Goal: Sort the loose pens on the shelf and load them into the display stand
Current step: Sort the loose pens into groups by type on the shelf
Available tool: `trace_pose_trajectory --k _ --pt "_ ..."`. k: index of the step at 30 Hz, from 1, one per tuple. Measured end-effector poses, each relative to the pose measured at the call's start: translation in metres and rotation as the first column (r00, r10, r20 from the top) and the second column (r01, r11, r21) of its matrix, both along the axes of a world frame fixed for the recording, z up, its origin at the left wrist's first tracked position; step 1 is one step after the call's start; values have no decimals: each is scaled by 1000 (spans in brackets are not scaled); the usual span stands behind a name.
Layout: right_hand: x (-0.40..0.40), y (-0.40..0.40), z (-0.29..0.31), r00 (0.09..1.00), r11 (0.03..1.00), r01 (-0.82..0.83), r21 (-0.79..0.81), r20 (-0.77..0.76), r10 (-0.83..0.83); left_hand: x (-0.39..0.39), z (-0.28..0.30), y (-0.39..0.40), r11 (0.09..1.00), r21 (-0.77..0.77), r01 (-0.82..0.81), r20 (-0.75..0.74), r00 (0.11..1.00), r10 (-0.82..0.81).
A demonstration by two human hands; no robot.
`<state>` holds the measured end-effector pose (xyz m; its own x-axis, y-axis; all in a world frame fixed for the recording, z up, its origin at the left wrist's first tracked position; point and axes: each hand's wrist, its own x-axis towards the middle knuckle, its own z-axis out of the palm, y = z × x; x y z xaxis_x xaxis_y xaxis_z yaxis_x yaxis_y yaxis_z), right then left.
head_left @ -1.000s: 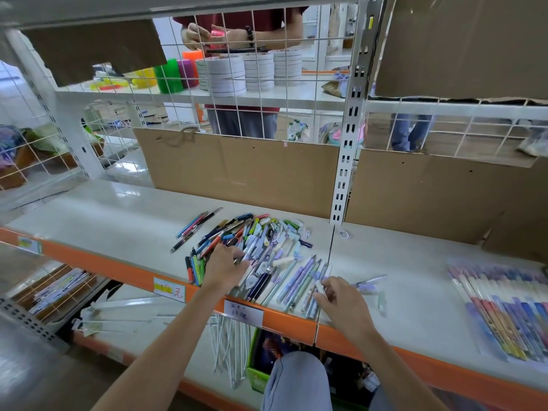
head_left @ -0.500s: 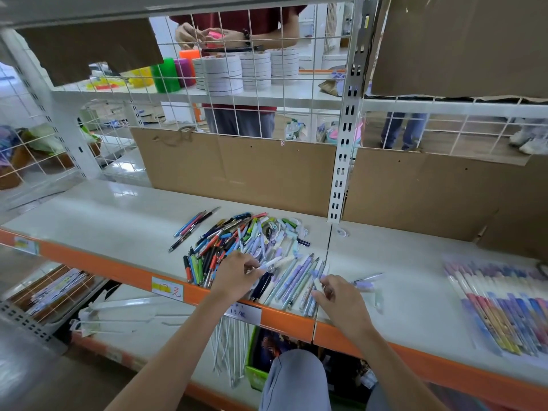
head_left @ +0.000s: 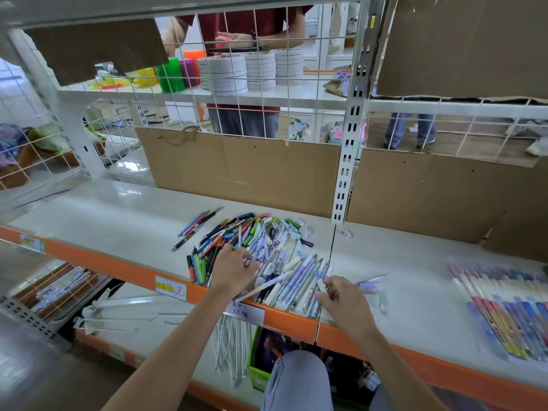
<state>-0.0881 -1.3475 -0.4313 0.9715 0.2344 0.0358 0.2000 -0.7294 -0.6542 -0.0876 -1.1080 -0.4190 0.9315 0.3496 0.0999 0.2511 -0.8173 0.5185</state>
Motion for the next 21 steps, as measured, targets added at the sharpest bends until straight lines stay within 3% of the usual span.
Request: trace_pose_trajectory --k 8,13,17,21 --pt "0 -1 -2 1000 1000 -5 22 6 5 -3 -9 -7 988 68 137 53 989 -140" --pt "1 -1 -3 1000 1000 -7 21 18 7 -4 -12 3 999 30 21 134 991 -25" --pt "1 -1 -3 1000 1000 -9 26 23 9 -1 -8 10 992 116 -46 84 996 36" --pt "2 -1 -4 1000 999 -10 37 15 10 2 -4 7 994 107 -18 88 996 8"
